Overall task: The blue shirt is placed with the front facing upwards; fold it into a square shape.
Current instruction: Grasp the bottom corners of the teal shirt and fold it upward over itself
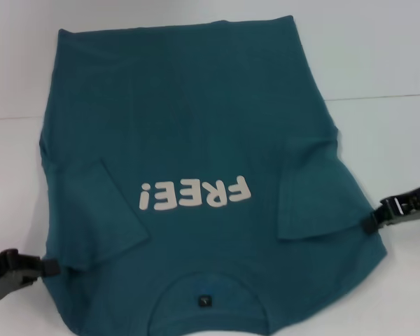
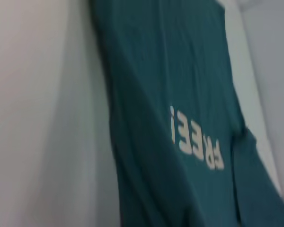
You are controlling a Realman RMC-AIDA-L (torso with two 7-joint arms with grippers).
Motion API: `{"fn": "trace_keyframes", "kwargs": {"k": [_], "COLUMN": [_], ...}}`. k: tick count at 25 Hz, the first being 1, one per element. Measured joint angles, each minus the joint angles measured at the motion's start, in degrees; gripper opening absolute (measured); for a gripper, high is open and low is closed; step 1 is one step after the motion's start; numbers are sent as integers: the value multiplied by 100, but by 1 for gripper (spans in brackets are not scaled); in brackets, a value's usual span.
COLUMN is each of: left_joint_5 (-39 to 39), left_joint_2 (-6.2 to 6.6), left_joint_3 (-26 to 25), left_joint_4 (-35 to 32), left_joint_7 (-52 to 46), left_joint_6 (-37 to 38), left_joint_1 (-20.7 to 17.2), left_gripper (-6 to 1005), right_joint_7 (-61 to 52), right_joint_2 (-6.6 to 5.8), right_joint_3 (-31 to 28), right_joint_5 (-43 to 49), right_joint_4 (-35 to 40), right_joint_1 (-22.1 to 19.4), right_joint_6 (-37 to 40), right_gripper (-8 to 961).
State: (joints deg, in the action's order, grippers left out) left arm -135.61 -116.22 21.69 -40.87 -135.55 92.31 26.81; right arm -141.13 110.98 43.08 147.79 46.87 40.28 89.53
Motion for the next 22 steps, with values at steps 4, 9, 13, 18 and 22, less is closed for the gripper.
{"fn": "trace_keyframes", "kwargs": {"k": [4, 9, 13, 18, 22], "left_joint_5": [-261, -761, -950, -981, -1064], "left_joint_2": [-21, -90, -169, -219, -220], "left_joint_3": [178, 373, 406, 453, 477], "left_joint_4": [-295, -455, -692, -926, -915], "left_joint_7": [-25, -41, -3, 69, 151], "left_joint_6": [394, 966, 1388, 1782, 1890], "left_joint_1": [-21, -133, -301, -550, -577], "left_gripper": [101, 103, 105, 107, 108], "right_joint_7": [24, 167, 199, 291, 398], "right_joint_2": [-30, -30, 63, 111, 120], "right_joint_3": [31, 48, 51, 45, 45], "right_joint_5": [22, 190, 418, 471, 472], "right_joint_4": [8, 70, 417, 726, 697], "right_joint_1": [-82, -206, -444, -740, -808], "right_joint_6": [189, 753, 1163, 1521, 1546], "right_gripper": [42, 47, 50, 55, 58]}}
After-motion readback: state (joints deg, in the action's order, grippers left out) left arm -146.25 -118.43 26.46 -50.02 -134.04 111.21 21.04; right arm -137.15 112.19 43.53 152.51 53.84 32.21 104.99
